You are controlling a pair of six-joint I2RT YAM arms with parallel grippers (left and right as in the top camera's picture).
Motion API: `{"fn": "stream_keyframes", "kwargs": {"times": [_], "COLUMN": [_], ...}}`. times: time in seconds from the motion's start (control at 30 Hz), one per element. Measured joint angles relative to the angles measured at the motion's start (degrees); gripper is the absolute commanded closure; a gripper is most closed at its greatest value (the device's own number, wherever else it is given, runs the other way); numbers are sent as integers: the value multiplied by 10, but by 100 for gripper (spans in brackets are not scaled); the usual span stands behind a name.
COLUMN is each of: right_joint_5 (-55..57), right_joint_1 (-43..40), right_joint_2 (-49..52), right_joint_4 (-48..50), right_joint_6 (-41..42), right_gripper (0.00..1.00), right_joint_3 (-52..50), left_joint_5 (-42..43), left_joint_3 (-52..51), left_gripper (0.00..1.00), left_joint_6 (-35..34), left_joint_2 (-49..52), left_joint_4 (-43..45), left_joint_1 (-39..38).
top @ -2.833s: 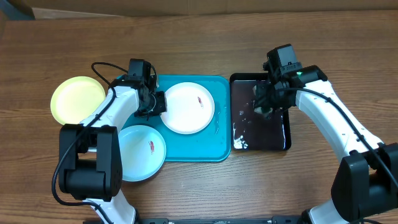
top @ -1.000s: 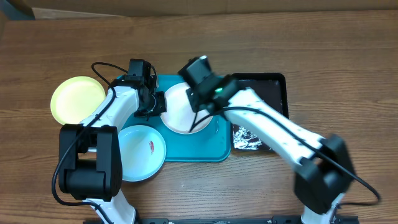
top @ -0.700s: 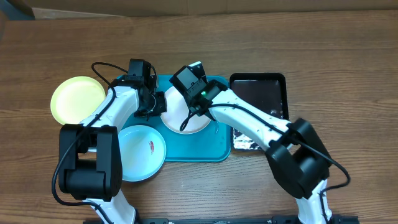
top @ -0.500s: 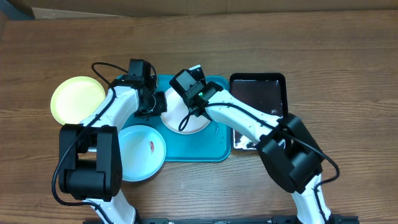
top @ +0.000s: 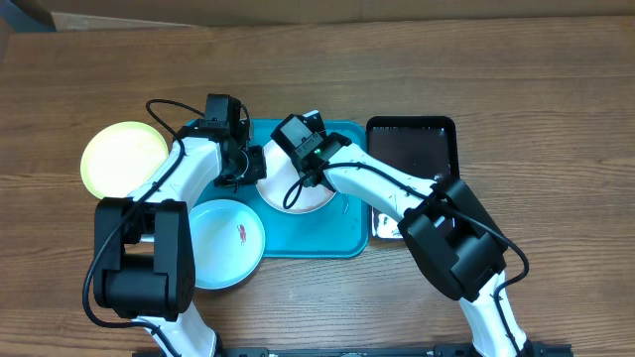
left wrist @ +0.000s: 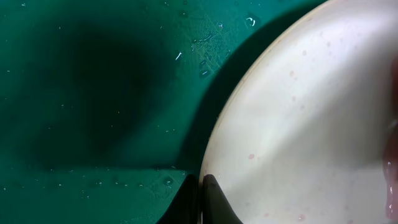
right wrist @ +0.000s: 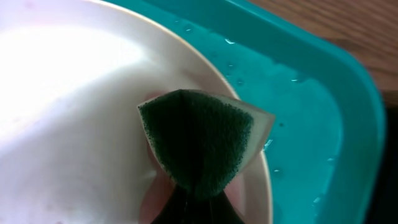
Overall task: Clean dirty plates on tray and stack at the side
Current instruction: 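Scrub the white plate's red stain with the sponge in right gripper, then place the sponge back in the black tray and raise right arm away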
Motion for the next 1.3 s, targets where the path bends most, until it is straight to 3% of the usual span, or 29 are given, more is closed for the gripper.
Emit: {"fn": "stream_keyframes", "kwargs": {"times": [0.43,0.73,1.03,1.17,1.3], "right_joint_5": [-178,-307,-290,-248,-193], "right_joint_1": [-10,-37,-156,-213,-242], "right_joint_2": [0,-14,-145,-153,-151], "right_joint_4": [-6,-93,-247,-322,-331], "right_joint_6": [0,-3,-13,-12,-13], "right_gripper": [96,96,96,96,96], "right_joint_3": [15,78,121,120,77], "left_joint_5": [-9,-9,-7,-7,-7], "left_joint_3": [0,0,0,0,0], "left_gripper": [96,96,93,91,89], "left_joint_6": [0,0,0,0,0], "left_joint_2": [0,0,0,0,0], "left_joint_4": [-2,-2,-2,-2,1], "left_joint_1": [0,0,0,0,0]}}
